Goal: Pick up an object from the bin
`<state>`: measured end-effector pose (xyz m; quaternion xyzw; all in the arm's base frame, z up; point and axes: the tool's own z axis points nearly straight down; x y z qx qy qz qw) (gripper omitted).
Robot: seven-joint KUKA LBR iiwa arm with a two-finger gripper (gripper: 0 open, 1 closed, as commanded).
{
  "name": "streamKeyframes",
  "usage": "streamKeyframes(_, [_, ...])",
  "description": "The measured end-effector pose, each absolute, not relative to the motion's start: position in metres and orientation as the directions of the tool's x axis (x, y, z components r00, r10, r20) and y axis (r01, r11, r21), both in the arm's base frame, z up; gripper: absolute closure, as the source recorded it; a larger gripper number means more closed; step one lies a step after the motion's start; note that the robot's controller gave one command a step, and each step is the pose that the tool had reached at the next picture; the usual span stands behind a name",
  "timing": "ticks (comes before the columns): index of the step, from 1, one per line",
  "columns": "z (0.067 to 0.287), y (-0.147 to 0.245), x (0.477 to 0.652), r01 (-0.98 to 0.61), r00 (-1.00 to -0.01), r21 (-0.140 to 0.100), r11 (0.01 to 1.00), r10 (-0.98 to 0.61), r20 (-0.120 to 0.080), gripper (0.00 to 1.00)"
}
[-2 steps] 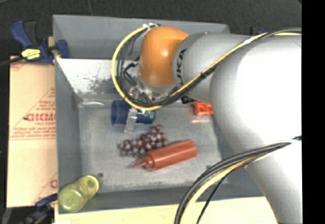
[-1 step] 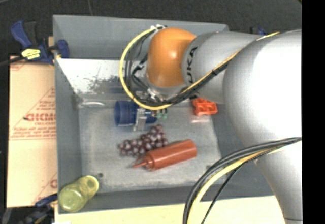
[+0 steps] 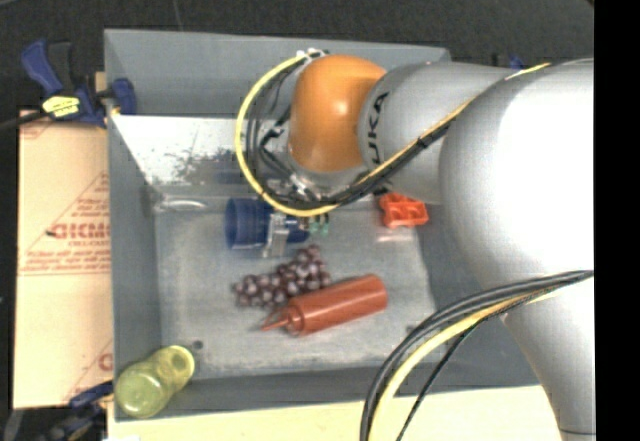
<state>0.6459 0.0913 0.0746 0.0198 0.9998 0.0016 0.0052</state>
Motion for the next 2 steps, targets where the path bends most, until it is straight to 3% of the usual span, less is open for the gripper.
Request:
streamKeyframes(1, [0.081,0.091,0.646,0.04,-0.999,0.004,0.999,0.04,-0.012,1.0])
streamKeyframes(2, [0.114,0.09,0.645,0.041,-0.999,0.003,0.999,0.041,-0.007,1.0])
